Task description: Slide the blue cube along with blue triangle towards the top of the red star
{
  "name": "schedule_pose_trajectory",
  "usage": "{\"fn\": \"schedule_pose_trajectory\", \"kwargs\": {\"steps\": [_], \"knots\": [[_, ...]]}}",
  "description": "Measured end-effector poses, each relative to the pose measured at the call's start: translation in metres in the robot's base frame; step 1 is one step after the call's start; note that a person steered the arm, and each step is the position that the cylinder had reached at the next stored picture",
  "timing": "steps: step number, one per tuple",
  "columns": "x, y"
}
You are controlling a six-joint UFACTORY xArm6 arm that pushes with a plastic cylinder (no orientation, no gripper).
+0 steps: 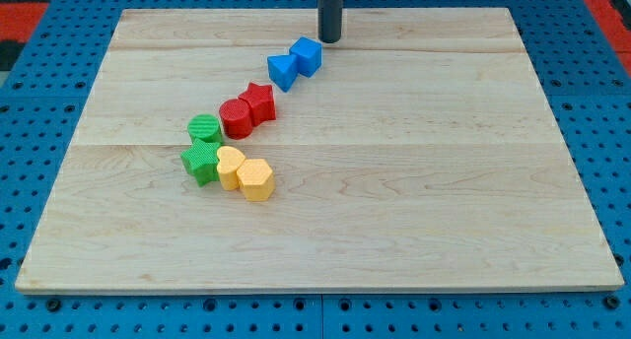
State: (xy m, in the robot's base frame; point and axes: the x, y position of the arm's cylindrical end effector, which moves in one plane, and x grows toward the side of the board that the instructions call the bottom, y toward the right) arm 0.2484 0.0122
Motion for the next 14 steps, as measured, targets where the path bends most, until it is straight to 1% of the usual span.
{"fn": "schedule_pose_trajectory", "kwargs": {"steps": [2, 3, 8, 13, 14], "knots": [[0.002, -0.014], [0.011, -0.014], [0.023, -0.026], [0.068, -0.029], [0.068, -0.029]]}}
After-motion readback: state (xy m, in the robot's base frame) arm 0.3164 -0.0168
